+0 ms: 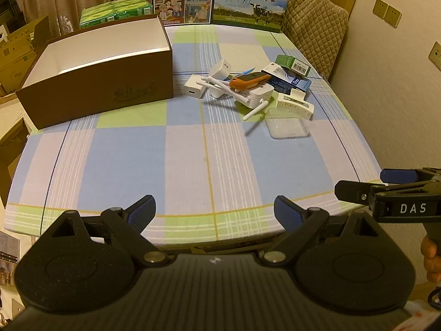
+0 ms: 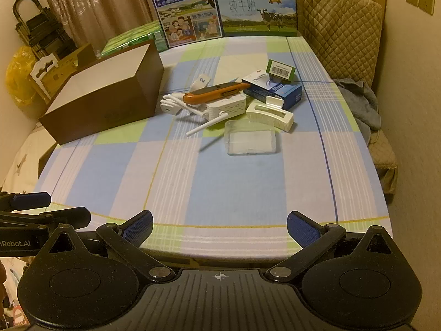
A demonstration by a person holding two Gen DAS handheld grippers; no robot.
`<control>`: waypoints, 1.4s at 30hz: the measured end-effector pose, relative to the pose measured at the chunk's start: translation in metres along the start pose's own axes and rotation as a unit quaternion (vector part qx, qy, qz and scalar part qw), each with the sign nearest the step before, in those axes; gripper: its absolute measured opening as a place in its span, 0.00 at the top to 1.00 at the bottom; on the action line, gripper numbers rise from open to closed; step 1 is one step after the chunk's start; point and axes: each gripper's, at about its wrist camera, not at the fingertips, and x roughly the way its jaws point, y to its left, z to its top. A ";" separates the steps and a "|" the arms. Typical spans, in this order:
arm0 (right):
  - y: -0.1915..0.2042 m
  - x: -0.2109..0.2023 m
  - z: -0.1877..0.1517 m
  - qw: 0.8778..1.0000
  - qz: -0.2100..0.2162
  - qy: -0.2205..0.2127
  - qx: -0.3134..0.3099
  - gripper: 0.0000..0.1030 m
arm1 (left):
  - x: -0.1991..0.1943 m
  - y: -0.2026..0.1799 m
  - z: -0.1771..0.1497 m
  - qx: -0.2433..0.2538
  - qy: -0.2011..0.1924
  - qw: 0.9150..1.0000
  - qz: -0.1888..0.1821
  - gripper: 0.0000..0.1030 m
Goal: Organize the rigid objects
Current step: 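Move both tools toward the cluttered items on the tablecloth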
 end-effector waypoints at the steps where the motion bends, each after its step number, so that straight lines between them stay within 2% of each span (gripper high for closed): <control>1: 0.000 0.000 0.000 1.000 0.000 0.000 0.000 0.02 | 0.003 -0.001 0.003 0.001 0.002 1.000 0.000 0.12; 23: -0.002 0.004 0.006 1.000 0.001 0.001 -0.001 0.02 | 0.013 -0.002 0.015 0.000 0.005 1.000 0.000 0.12; 34: -0.010 0.015 0.019 1.000 0.005 0.001 0.012 0.02 | 0.034 -0.001 0.040 0.015 0.012 1.000 -0.007 0.12; 42: -0.024 0.030 0.033 0.999 0.009 -0.019 0.031 0.02 | 0.058 0.001 0.064 0.038 0.014 0.999 -0.008 0.13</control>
